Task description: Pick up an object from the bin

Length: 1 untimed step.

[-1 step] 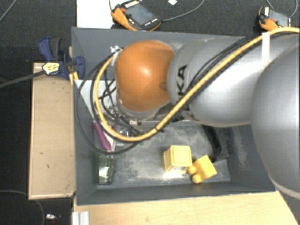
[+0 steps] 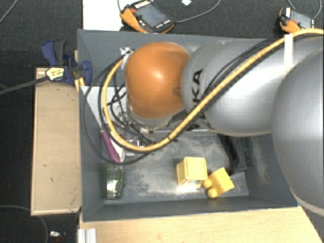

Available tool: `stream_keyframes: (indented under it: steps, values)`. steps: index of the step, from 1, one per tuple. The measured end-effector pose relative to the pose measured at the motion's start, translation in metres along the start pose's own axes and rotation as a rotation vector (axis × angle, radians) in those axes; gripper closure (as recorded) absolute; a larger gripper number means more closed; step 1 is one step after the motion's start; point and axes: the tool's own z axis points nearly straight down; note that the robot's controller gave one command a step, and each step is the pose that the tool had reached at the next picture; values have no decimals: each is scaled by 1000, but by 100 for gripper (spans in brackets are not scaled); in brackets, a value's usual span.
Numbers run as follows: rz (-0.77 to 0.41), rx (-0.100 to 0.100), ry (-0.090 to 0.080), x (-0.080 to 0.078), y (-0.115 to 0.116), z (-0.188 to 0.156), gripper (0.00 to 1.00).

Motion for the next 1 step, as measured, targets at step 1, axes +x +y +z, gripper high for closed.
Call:
stream_keyframes:
  steps: [1]
  values:
    - [-253,0,-2,-35,5,77,0]
